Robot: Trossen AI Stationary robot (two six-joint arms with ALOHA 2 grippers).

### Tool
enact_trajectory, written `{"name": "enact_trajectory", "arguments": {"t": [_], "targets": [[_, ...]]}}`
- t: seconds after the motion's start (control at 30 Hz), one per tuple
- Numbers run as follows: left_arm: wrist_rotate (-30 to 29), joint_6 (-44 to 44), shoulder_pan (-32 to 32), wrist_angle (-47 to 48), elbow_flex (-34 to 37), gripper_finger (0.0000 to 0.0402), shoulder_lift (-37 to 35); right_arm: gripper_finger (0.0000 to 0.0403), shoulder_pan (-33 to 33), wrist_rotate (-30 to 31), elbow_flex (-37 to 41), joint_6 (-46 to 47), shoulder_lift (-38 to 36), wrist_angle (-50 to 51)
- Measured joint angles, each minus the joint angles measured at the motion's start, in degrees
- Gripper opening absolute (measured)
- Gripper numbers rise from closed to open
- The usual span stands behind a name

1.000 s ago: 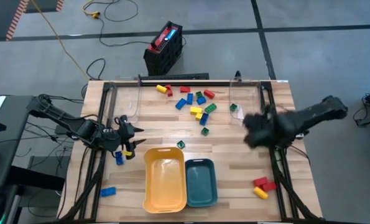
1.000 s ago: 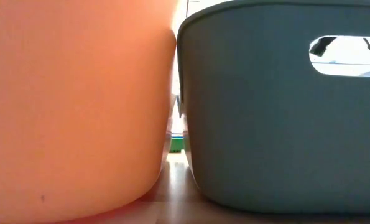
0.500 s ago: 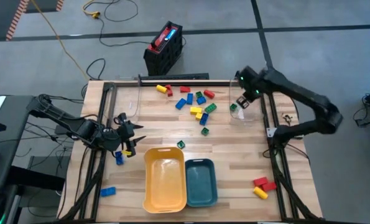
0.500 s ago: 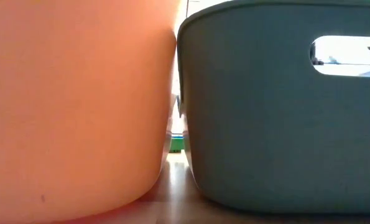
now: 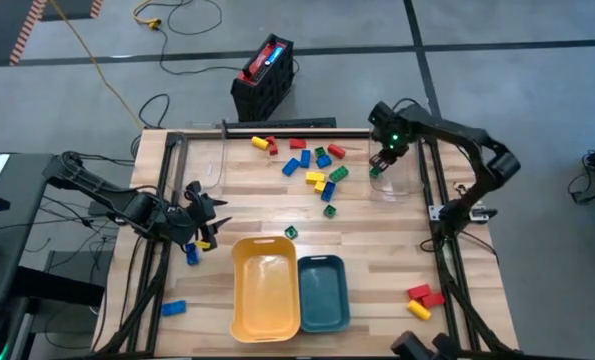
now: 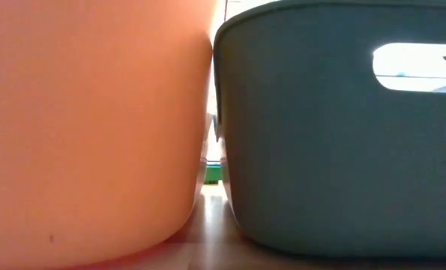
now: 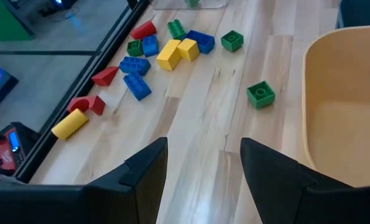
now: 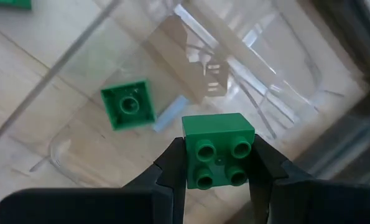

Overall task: Sort blocks
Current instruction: Put the green game piece into the right transparent bin

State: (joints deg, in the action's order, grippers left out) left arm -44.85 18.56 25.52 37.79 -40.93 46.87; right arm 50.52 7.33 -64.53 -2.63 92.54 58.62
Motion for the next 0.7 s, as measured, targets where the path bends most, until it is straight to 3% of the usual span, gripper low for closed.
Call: {"name": "enact_trajectory", "arguments": {"t": [0.4, 0.57, 0.7], "targets": [[-0.2, 3.63, 0.0, -0.03, 0.0, 0.0199, 1.26, 0.012, 0.33, 0.04, 0.04, -1.55, 5.89, -3.61], [-0.2, 2.56, 0.0, -3.18, 0.0, 0.0199, 4.73, 0.0156, 1.03, 0.07, 0.04, -2.57, 5.89, -4.78], [-0.25, -3.57, 0.0, -8.67, 0.0, 0.0199, 7.98, 0.0198, 0.94, 0.07, 0.04, -3.32, 5.89, -4.44]]}}
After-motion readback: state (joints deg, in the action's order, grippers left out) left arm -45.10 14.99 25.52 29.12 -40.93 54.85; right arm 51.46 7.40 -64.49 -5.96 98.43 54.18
